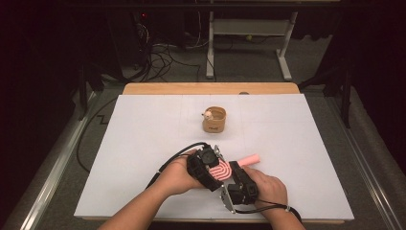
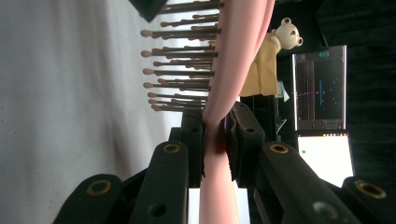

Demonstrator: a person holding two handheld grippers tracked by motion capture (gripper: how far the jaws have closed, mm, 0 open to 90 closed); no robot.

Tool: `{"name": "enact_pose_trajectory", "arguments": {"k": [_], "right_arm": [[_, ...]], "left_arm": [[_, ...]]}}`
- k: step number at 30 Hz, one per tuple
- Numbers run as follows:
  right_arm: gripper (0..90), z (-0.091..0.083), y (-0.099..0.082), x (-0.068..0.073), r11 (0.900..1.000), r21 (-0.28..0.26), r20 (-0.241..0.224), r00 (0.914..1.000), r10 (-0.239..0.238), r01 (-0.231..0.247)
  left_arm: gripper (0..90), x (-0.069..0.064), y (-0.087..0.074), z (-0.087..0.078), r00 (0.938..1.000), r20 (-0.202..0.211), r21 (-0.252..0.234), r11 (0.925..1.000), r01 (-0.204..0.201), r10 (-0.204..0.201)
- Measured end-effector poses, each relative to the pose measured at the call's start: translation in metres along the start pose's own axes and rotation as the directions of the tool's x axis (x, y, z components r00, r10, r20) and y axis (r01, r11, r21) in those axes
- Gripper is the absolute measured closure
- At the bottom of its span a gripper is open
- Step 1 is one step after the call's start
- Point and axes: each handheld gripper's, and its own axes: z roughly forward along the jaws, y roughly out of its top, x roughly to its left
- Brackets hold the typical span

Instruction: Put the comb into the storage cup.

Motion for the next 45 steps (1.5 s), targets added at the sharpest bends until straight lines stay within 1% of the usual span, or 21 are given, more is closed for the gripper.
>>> {"name": "enact_pose_trajectory", "arguments": {"k": [5,9,13,17,21,23,25,27,31,35,36,39,42,45], "right_arm": [[79.7,-0.001,0.001,0.000,1.0000,0.009,0.002,1.0000,-0.003,0.003],[79.9,-0.001,0.001,0.000,0.9999,0.012,0.003,0.9999,-0.010,0.010],[80.1,-0.002,0.001,-0.001,0.9999,0.009,0.011,0.9999,-0.007,0.007],[80.3,-0.002,0.001,-0.001,0.9999,0.007,0.013,0.9999,-0.009,0.008],[80.8,-0.002,0.001,-0.001,0.9999,0.008,0.014,0.9999,-0.009,0.008],[81.0,-0.002,0.002,-0.001,0.9999,0.007,0.015,0.9998,-0.010,0.010],[81.2,-0.002,0.002,-0.001,0.9999,0.009,0.012,0.9999,-0.013,0.012],[81.3,-0.002,0.003,-0.001,0.9999,0.010,0.009,0.9999,-0.010,0.010],[81.4,-0.003,0.003,-0.001,0.9999,0.011,0.006,0.9999,-0.008,0.008],[81.5,-0.003,0.003,-0.002,1.0000,0.003,0.012,0.9999,-0.003,0.003],[81.6,-0.004,0.003,-0.002,1.0000,0.004,0.007,1.0000,-0.002,0.002],[81.6,-0.003,0.003,-0.002,1.0000,0.005,0.014,0.9999,0.005,-0.005],[81.6,-0.003,0.002,-0.002,0.9998,0.009,0.015,0.9998,0.016,-0.016],[81.6,-0.003,0.001,-0.002,0.9998,0.014,0.012,0.9998,0.017,-0.017]], "left_arm": [[19.4,0.001,0.000,-0.001,0.9999,0.010,-0.005,1.0000,0.002,-0.002],[19.2,0.002,-0.001,-0.001,1.0000,0.009,-0.010,1.0000,-0.001,0.001],[19.1,0.002,-0.001,-0.001,0.9999,0.011,-0.019,0.9998,0.002,-0.002],[18.8,0.002,-0.001,-0.002,1.0000,0.007,-0.024,0.9997,0.003,-0.002],[18.1,0.003,-0.002,-0.003,0.9999,-0.013,-0.024,0.9997,0.001,-0.001],[18.0,0.003,-0.003,-0.004,0.9998,-0.018,-0.021,0.9997,-0.010,0.009],[17.9,0.004,-0.004,-0.005,0.9998,-0.015,-0.024,0.9996,-0.012,0.012],[16.4,0.004,-0.005,-0.006,0.9994,-0.030,-0.023,0.9995,-0.020,0.019],[14.8,0.003,-0.006,-0.008,0.9988,-0.044,-0.032,0.9992,-0.024,0.022],[12.0,0.004,-0.008,-0.008,0.9987,-0.046,-0.035,0.9991,-0.022,0.021],[11.0,0.004,-0.008,-0.008,0.9987,-0.047,-0.038,0.9990,-0.022,0.020],[7.5,0.005,-0.009,-0.009,0.9986,-0.052,-0.046,0.9988,-0.017,0.014],[5.2,0.007,-0.011,-0.010,0.9983,-0.055,-0.043,0.9989,-0.017,0.015],[2.8,0.007,-0.014,-0.011,0.9981,-0.060,-0.045,0.9988,-0.016,0.014]]}}
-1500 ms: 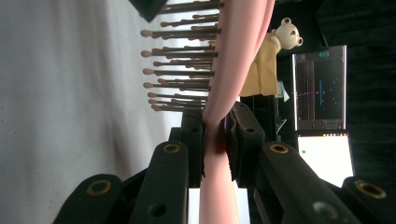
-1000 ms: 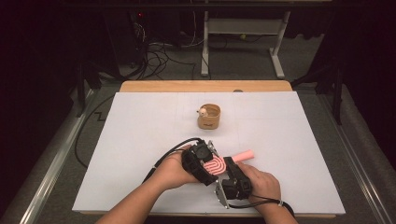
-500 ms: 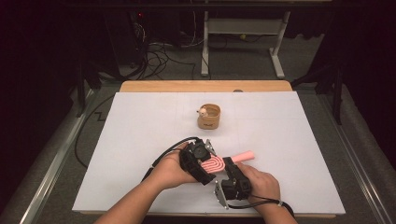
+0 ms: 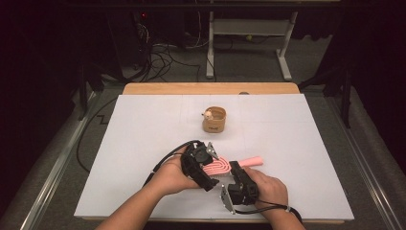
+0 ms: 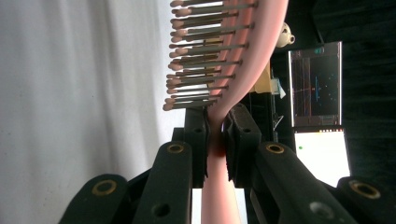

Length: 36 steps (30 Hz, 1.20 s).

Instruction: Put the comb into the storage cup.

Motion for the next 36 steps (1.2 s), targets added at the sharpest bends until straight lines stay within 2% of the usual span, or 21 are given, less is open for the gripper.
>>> {"name": "enact_pose_trajectory", "arguments": {"k": [2,19,22,27,29,36], "right_arm": [[81.7,0.000,-0.001,-0.001,1.0000,0.000,-0.003,1.0000,-0.004,0.004],[81.7,0.001,-0.006,0.000,0.9996,0.029,-0.003,1.0000,0.000,0.000],[81.7,0.001,-0.009,0.000,0.9993,0.034,-0.002,0.9999,0.013,-0.013],[81.6,0.001,-0.011,-0.001,0.9995,0.032,0.007,1.0000,-0.003,0.002],[81.6,0.001,-0.012,-0.001,0.9994,0.036,0.004,1.0000,0.001,-0.001],[81.6,0.000,-0.016,0.001,0.9983,0.058,0.001,1.0000,-0.001,0.001]], "left_arm": [[2.5,0.000,-0.002,-0.001,1.0000,-0.004,-0.010,1.0000,0.002,-0.002],[0.9,0.004,-0.028,-0.008,0.9995,-0.032,-0.001,1.0000,0.004,-0.004],[0.9,0.008,-0.033,-0.009,0.9990,-0.042,0.001,0.9999,0.013,-0.013],[0.8,0.013,-0.041,-0.012,0.9985,-0.047,0.002,0.9996,0.027,-0.027],[0.8,0.015,-0.045,-0.012,0.9977,-0.062,0.012,0.9995,0.029,-0.029],[0.9,0.027,-0.064,-0.012,0.9936,-0.076,0.027,0.9959,0.086,-0.084]]}}
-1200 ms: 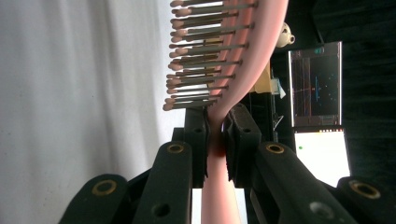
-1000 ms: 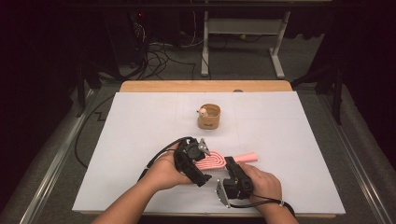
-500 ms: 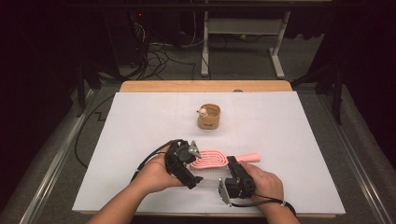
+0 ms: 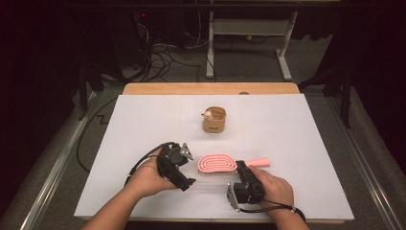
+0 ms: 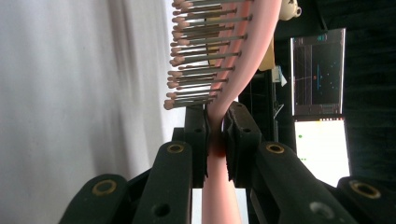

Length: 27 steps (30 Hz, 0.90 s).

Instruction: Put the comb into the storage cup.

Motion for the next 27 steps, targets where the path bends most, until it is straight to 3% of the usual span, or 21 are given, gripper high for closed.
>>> {"name": "enact_pose_trajectory", "arguments": {"k": [9,17,23,27], "right_arm": [[81.6,0.001,-0.004,0.001,0.9999,0.011,0.000,1.0000,0.002,-0.002],[81.6,0.000,-0.007,-0.002,0.9994,0.017,-0.002,0.9996,0.030,-0.030],[81.6,-0.002,-0.010,-0.005,0.9981,0.019,-0.007,0.9983,0.058,-0.058],[81.6,-0.002,-0.011,-0.007,0.9966,0.020,-0.006,0.9968,0.079,-0.079]], "left_arm": [[2.4,0.012,-0.015,0.001,0.9990,-0.003,-0.008,0.9990,0.044,-0.044],[0.0,0.014,-0.022,0.000,0.9967,0.006,-0.096,0.9921,0.081,-0.080],[0.0,0.017,-0.033,0.000,0.9904,0.023,-0.194,0.9712,0.138,-0.136],[0.0,0.019,-0.041,-0.001,0.9823,0.028,-0.267,0.9455,0.186,-0.185]]}}
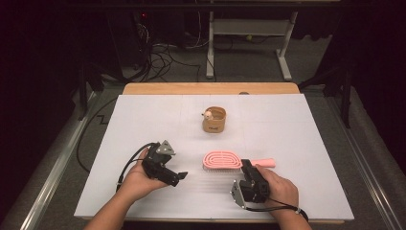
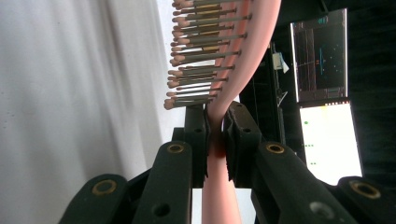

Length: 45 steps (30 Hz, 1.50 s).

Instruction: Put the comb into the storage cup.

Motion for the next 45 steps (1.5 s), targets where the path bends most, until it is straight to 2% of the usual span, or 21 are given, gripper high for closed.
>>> {"name": "enact_pose_trajectory", "arguments": {"k": [2,8,11,13,15,17,21,23,27,28,32,34,36,38,39,40,41,43,45], "right_arm": [[81.6,0.000,0.000,-0.001,1.0000,0.001,-0.001,1.0000,0.007,-0.007],[81.6,-0.002,-0.001,-0.002,0.9993,0.005,-0.004,0.9993,0.036,-0.036],[81.6,-0.003,-0.002,-0.003,0.9985,0.000,-0.003,0.9985,0.055,-0.055],[81.6,-0.003,-0.003,-0.005,0.9979,0.004,-0.006,0.9979,0.064,-0.064],[81.6,-0.004,-0.004,-0.006,0.9969,0.003,-0.009,0.9968,0.079,-0.079],[81.6,-0.004,-0.004,-0.006,0.9966,0.004,-0.006,0.9965,0.083,-0.083],[81.6,-0.005,-0.005,-0.007,0.9946,0.004,-0.011,0.9945,0.104,-0.104],[81.6,-0.006,-0.005,-0.008,0.9930,-0.002,-0.010,0.9929,0.118,-0.118],[81.6,-0.006,-0.006,-0.011,0.9863,0.000,-0.019,0.9861,0.165,-0.165],[81.6,-0.006,-0.006,-0.012,0.9842,-0.003,-0.025,0.9839,0.177,-0.177],[81.6,-0.006,-0.007,-0.014,0.9776,0.003,-0.042,0.9767,0.210,-0.210],[81.6,-0.007,-0.008,-0.015,0.9737,0.004,-0.046,0.9726,0.228,-0.228],[81.6,-0.008,-0.009,-0.016,0.9656,0.010,-0.046,0.9645,0.260,-0.260],[81.6,-0.010,-0.011,-0.017,0.9589,0.011,-0.055,0.9573,0.284,-0.284],[81.6,-0.011,-0.012,-0.017,0.9522,0.014,-0.053,0.9507,0.306,-0.305],[81.6,-0.011,-0.012,-0.018,0.9520,0.011,-0.058,0.9503,0.306,-0.306],[81.6,-0.012,-0.012,-0.018,0.9479,0.010,-0.054,0.9464,0.318,-0.318],[81.6,-0.013,-0.013,-0.020,0.9456,0.003,-0.059,0.9440,0.325,-0.325],[81.6,-0.014,-0.013,-0.021,0.9362,-0.001,-0.060,0.9345,0.351,-0.351]], "left_arm": [[0.0,0.001,-0.003,0.000,0.9997,0.006,-0.037,0.9990,0.023,-0.023],[0.0,-0.001,-0.007,0.001,0.9996,-0.001,-0.110,0.9936,0.027,-0.027],[0.0,0.000,-0.010,0.001,0.9991,-0.005,-0.154,0.9872,0.041,-0.042],[0.0,0.000,-0.012,0.002,0.9989,-0.022,-0.175,0.9839,0.037,-0.041],[0.0,0.000,-0.015,0.003,0.9986,-0.014,-0.191,0.9805,0.048,-0.051],[0.0,0.000,-0.018,0.004,0.9983,-0.015,-0.217,0.9749,0.051,-0.056],[0.0,0.000,-0.021,0.003,0.9968,0.001,-0.276,0.9581,0.077,-0.080],[0.0,-0.001,-0.022,0.003,0.9973,0.004,-0.297,0.9523,0.072,-0.074],[0.0,-0.004,-0.024,0.003,0.9988,0.001,-0.311,0.9492,0.046,-0.048],[0.0,-0.003,-0.024,0.002,0.9989,0.003,-0.321,0.9461,0.045,-0.047],[0.0,-0.001,-0.027,0.000,0.9979,0.011,-0.348,0.9353,0.063,-0.063],[0.0,0.000,-0.029,0.000,0.9980,0.003,-0.347,0.9359,0.060,-0.062],[0.0,0.000,-0.030,0.000,0.9979,-0.005,-0.345,0.9367,0.060,-0.065],[0.0,0.000,-0.031,-0.001,0.9977,-0.012,-0.356,0.9326,0.059,-0.067],[0.0,0.000,-0.032,-0.002,0.9977,-0.018,-0.362,0.9305,0.055,-0.066],[0.0,-0.001,-0.032,-0.002,0.9977,-0.020,-0.370,0.9275,0.053,-0.065],[0.0,-0.001,-0.033,-0.002,0.9975,-0.020,-0.380,0.9234,0.055,-0.068],[0.0,-0.002,-0.033,-0.002,0.9977,-0.022,-0.388,0.9205,0.050,-0.063],[0.0,-0.003,-0.035,-0.001,0.9979,-0.024,-0.397,0.9165,0.047,-0.061]]}}
